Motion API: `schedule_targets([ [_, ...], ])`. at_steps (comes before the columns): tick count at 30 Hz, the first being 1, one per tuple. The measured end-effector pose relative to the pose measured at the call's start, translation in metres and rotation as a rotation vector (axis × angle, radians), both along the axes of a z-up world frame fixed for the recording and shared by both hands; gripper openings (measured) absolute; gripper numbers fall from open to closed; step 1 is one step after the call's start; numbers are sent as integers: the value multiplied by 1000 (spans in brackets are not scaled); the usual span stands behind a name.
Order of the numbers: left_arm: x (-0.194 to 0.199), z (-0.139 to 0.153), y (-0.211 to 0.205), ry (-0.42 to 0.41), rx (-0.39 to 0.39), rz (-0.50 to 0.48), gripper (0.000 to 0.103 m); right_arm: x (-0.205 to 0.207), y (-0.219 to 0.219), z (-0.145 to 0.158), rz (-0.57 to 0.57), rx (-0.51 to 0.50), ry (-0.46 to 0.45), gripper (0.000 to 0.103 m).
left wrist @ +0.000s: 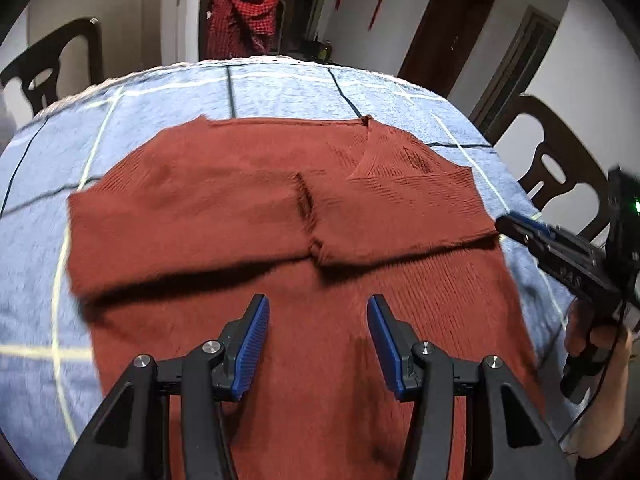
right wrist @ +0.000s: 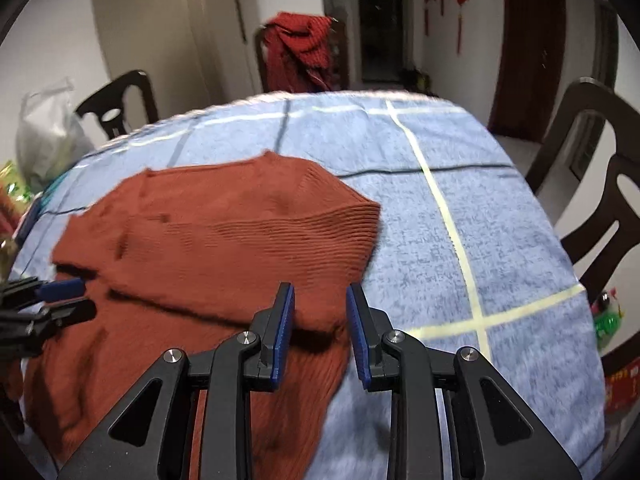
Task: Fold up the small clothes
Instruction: 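Move both tools back over the sweater to its ribbed hem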
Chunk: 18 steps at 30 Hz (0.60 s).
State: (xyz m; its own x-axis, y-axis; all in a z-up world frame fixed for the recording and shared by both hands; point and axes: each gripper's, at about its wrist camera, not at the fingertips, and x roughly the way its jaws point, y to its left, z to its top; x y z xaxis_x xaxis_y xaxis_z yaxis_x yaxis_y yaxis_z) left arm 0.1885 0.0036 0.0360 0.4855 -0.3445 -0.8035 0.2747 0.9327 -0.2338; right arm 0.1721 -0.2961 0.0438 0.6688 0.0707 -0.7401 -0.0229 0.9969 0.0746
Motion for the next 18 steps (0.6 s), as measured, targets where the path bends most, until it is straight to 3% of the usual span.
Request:
schedule_targets([
  [6, -45, 3, 31, -23, 8, 34, 57, -45, 12, -1, 55, 21, 16, 28],
  [12, -89, -10, 55, -18, 58, 76, 58, -82, 31, -20, 94, -48, 55, 28],
  [18, -124, -17, 73, -27, 73, 93, 58, -119, 30, -29, 67, -67, 64, 28],
])
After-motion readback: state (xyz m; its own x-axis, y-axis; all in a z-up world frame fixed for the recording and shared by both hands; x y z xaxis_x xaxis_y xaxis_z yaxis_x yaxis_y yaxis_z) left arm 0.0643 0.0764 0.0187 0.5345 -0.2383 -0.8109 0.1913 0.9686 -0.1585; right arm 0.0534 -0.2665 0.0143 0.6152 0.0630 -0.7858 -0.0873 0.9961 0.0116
